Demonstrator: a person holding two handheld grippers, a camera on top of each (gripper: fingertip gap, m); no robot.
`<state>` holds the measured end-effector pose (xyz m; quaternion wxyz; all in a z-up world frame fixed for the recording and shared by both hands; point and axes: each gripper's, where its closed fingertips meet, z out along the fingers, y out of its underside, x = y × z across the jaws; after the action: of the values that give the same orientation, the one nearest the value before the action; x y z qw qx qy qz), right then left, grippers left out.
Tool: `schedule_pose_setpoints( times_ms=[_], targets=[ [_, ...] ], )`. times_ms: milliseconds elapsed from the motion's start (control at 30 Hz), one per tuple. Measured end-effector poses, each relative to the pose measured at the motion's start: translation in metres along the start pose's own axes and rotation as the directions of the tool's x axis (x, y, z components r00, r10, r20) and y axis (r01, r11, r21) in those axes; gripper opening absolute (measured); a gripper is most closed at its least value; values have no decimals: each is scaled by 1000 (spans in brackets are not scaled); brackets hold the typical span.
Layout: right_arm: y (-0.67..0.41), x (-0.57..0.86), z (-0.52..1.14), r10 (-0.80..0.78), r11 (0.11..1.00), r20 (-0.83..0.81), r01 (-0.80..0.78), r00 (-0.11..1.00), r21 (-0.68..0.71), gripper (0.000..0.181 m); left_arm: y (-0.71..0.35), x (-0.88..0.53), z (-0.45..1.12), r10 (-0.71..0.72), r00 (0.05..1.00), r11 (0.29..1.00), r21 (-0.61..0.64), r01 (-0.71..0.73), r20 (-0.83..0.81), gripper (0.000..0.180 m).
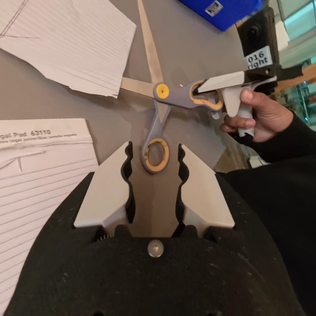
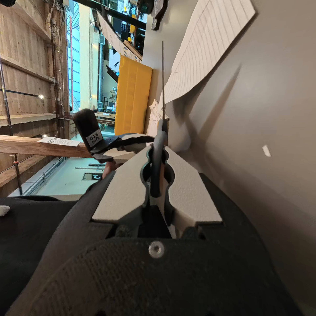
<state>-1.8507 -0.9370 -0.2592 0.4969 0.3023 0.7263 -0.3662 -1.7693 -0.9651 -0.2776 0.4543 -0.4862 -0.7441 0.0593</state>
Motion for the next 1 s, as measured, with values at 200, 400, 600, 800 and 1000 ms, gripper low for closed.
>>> schedule_pose_setpoints(
  times_ms=[200,400,600,800,1000],
  targets=[
    [-7,6,12,24,999,21,-23,999,-28,7,0,-26,18,-3,986,999,-33,8,164,46],
    [-13,15,16,62,998,32,-61,998,-30,7,1,-17,27,-106,989,992,-53,111,99,28],
    [-14,18,19,97,995,53,-95,994,-35,7,9,-7,32,-84,991,991,-91,94,109,31],
    [-15,17,21,83,995,53,-80,995,-64,7,13,-19,30,-55,977,991,-105,78,207,8],
    [-12,17,24,88,993,52,-83,995,-88,7,10,-20,33,-52,975,993,-91,73,215,7]
  ],
)
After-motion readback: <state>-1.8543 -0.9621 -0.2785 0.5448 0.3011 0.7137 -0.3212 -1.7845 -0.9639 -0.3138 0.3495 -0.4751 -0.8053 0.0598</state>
